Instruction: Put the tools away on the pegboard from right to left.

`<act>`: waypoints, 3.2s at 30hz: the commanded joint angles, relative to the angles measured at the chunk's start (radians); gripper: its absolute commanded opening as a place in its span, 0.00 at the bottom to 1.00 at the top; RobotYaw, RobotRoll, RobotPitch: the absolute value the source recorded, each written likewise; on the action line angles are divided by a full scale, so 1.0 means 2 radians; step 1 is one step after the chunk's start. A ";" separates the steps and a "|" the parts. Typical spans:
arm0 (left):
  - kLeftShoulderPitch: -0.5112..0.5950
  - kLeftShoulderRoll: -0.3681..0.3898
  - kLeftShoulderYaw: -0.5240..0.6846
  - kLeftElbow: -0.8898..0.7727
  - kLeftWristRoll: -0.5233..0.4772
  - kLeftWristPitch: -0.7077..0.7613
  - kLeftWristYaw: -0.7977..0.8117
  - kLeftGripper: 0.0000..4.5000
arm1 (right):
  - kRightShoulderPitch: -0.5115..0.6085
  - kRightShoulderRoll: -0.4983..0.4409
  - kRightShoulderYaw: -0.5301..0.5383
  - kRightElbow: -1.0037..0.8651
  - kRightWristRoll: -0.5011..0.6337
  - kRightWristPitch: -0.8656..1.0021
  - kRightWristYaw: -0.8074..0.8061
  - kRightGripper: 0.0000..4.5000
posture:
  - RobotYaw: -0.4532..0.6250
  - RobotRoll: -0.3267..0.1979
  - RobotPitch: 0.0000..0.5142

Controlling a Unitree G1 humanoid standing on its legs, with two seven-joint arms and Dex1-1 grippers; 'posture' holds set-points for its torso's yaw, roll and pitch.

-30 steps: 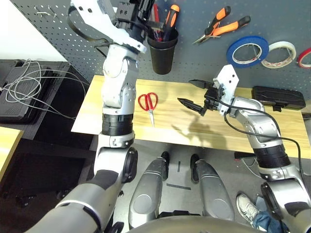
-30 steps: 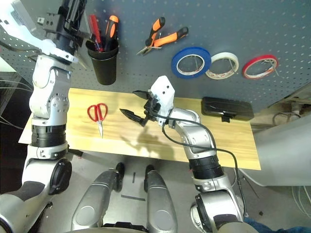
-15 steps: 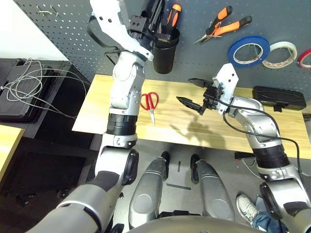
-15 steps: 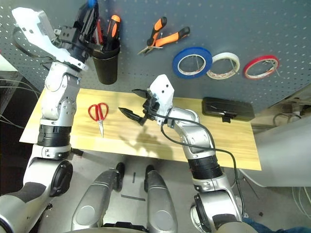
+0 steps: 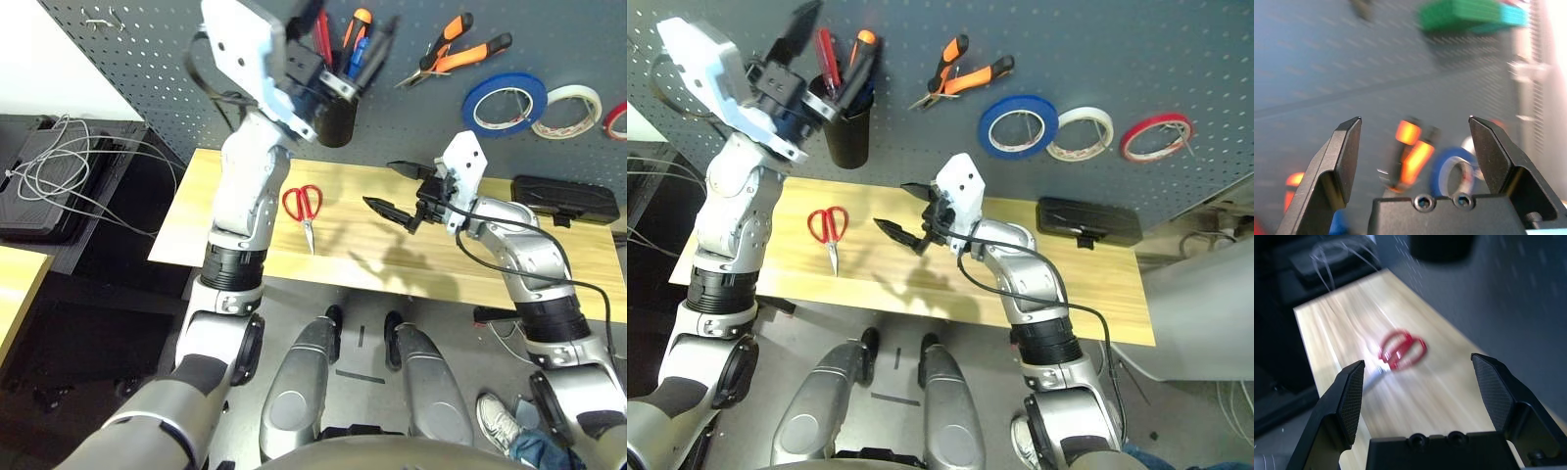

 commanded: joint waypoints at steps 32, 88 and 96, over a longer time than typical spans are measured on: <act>0.074 0.008 -0.016 0.389 0.153 -0.026 0.095 0.99 | 0.002 0.011 0.035 0.060 -0.059 0.010 -0.033 1.00 | 0.46 0.62 0.61; -0.007 0.035 0.092 0.681 0.161 -0.011 0.181 0.37 | 0.027 0.061 0.054 -0.104 -0.041 0.154 -0.076 1.00 | 0.34 0.62 0.77; 0.015 0.030 0.108 0.647 0.147 -0.030 0.184 0.37 | 0.008 0.063 0.054 -0.072 -0.043 0.130 -0.071 1.00 | 0.38 0.62 0.71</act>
